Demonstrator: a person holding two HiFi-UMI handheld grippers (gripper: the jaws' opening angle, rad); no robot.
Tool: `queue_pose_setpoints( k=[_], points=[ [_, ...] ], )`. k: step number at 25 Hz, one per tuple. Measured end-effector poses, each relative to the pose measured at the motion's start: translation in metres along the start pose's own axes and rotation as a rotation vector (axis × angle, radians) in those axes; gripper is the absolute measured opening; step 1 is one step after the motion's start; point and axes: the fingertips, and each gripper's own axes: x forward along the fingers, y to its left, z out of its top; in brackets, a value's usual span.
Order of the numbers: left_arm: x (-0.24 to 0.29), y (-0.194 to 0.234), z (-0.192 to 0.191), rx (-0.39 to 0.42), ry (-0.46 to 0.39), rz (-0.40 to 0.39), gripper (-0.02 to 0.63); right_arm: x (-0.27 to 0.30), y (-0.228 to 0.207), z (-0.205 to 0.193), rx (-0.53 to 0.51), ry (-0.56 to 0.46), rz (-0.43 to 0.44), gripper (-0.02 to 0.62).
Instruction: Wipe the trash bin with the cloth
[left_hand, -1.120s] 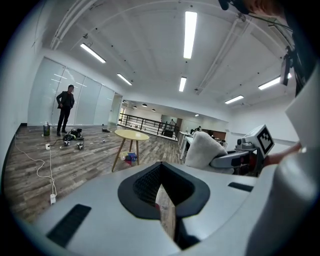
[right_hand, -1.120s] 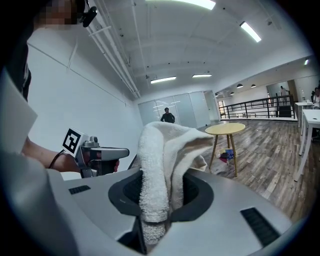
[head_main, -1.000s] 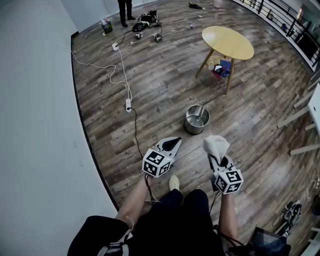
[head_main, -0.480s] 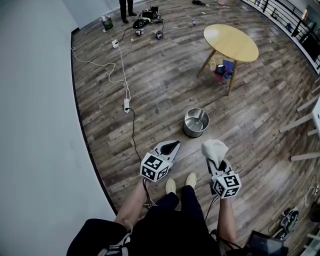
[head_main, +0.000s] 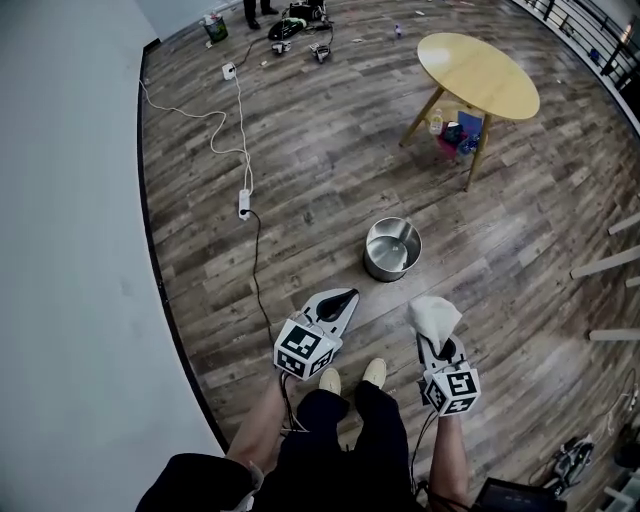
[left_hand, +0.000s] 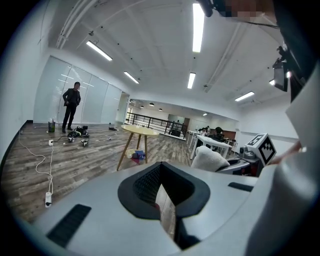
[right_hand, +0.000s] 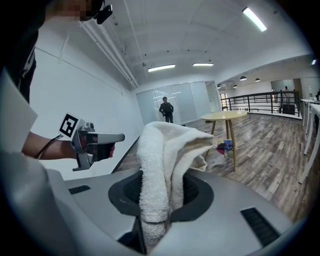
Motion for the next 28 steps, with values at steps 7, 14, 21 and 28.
queue_pose_setpoints(
  k=[7,14,21,28],
  points=[
    [0.047,0.041,-0.098,0.016,0.015,0.018,0.0,0.062,-0.042,-0.072,-0.018,-0.047,0.007,0.092],
    [0.098,0.08,-0.189,0.025,0.004,0.036,0.0,0.13,-0.081,-0.132,-0.038,-0.114,0.028,0.093],
    [0.138,0.11,-0.242,0.033,-0.035,0.034,0.0,0.184,-0.105,-0.188,-0.051,-0.139,0.048,0.094],
    [0.167,0.14,-0.289,0.041,-0.065,0.034,0.0,0.226,-0.122,-0.237,-0.063,-0.176,0.052,0.094]
  ],
)
